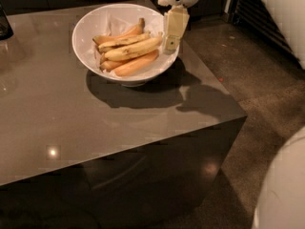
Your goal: Pick banana from white bowl
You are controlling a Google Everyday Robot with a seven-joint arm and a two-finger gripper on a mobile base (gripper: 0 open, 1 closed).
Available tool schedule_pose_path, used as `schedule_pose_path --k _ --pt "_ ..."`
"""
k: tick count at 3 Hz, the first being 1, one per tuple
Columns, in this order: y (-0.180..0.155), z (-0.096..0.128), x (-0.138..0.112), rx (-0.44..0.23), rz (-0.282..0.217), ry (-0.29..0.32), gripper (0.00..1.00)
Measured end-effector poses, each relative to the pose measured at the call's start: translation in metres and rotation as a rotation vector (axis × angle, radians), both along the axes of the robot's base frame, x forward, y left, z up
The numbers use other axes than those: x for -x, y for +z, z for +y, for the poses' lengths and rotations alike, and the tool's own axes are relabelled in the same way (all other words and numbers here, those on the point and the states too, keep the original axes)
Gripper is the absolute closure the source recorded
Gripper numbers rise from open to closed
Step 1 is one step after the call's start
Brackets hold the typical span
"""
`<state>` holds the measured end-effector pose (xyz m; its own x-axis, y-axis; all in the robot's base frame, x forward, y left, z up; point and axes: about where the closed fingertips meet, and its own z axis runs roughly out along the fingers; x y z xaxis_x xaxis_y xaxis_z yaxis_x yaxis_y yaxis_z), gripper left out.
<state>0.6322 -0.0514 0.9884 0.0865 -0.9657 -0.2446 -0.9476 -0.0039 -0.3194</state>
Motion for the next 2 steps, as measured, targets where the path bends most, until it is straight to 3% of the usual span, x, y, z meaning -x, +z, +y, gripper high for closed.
schedule_pose_path --k 1,2 --pt "-0.0019 0.0049 -0.0073 0.006 0.013 0.007 0.21" --pt "-0.0030 0.0086 -0.0138 0.010 0.017 0.014 0.21"
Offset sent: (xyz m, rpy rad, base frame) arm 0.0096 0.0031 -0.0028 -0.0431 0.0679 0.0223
